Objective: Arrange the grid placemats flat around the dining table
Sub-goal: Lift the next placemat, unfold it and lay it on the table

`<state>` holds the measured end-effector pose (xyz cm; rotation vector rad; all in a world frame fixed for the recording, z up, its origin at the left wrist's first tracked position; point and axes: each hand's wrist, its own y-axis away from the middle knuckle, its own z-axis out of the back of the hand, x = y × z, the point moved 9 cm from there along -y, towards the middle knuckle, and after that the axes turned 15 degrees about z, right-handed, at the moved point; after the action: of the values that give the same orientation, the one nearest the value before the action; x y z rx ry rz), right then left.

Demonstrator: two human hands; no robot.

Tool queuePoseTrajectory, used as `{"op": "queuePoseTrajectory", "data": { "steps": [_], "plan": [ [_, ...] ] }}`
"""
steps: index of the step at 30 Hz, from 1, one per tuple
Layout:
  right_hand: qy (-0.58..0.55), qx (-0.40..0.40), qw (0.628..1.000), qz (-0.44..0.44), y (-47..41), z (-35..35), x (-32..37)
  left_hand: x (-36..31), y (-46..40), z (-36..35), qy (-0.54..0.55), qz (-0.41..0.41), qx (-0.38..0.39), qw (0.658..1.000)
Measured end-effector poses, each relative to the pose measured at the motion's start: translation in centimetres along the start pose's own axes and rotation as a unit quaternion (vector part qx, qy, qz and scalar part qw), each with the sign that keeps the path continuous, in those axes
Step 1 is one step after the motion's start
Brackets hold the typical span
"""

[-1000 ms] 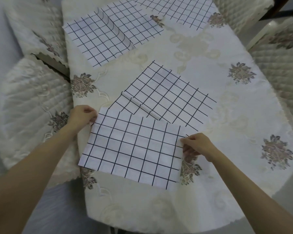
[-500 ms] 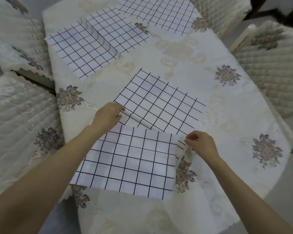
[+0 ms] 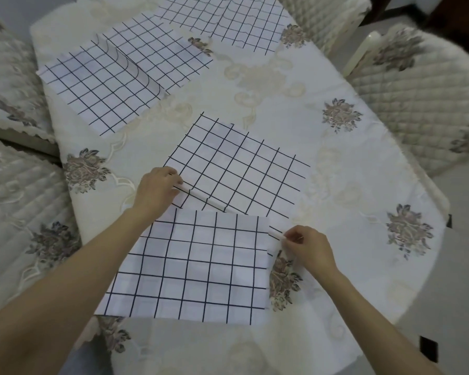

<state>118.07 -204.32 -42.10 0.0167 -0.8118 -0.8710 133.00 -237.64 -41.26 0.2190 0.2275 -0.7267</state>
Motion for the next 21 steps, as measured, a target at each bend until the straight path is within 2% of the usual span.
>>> {"op": "queuePoseTrajectory", "data": {
  "steps": [2,4,7,11,13,16,18,21],
  "plan": [
    [-0.02,-0.016,0.999,-0.018,0.1,0.2,-0.6,1.1,-0.4,-0.1,0.028,0.055,0.001,0.998],
    [-0.094,-0.048,0.992,-0.074,0.5,0.2,-2.0,2.5,-0.6,0.2,0.092,0.139,0.01,0.986],
    [-0.294,-0.082,0.935,-0.18,1.7,-0.9,-3.1,4.6,-0.9,0.1,0.148,0.255,0.034,0.955],
    [-0.407,-0.042,0.877,-0.252,2.9,-2.5,-2.0,6.1,-1.4,-0.1,0.164,0.335,0.076,0.925],
    [-0.433,-0.029,0.858,-0.276,3.0,-3.2,-1.8,6.3,-1.5,-0.5,0.166,0.352,0.099,0.915],
    [-0.443,-0.017,0.847,-0.293,3.0,-3.8,-1.9,6.7,-1.6,-0.9,0.168,0.383,0.133,0.898],
    [-0.435,-0.008,0.85,-0.298,2.9,-4.1,-2.1,7.1,-1.5,-1.2,0.169,0.4,0.146,0.889],
    [-0.391,0.012,0.871,-0.298,3.0,-4.3,-2.5,7.0,-1.6,-0.9,0.18,0.387,0.132,0.895]
  ]
}}
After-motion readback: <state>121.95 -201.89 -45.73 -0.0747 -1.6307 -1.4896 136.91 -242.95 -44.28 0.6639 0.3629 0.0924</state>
